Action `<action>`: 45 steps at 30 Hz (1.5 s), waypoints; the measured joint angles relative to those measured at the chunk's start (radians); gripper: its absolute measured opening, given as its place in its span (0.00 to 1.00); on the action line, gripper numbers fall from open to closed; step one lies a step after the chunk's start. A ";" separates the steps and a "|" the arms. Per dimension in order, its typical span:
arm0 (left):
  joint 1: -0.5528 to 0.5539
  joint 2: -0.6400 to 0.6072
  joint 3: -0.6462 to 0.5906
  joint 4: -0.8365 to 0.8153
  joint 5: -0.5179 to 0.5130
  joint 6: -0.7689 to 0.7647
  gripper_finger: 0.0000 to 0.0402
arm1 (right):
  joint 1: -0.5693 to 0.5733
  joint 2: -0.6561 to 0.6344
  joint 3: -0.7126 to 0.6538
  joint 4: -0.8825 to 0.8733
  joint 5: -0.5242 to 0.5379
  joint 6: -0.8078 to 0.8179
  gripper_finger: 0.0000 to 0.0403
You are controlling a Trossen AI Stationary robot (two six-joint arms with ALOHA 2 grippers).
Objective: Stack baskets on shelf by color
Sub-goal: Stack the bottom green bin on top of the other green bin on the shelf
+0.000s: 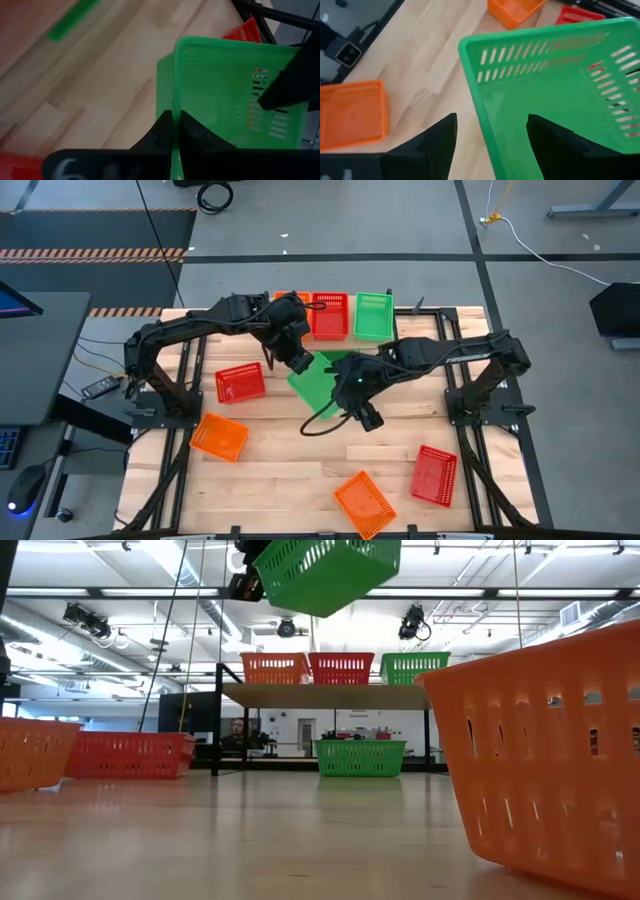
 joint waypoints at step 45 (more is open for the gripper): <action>0.057 -0.255 0.000 0.202 -0.111 0.171 0.34 | -0.149 -0.108 0.000 -0.171 0.145 0.150 0.01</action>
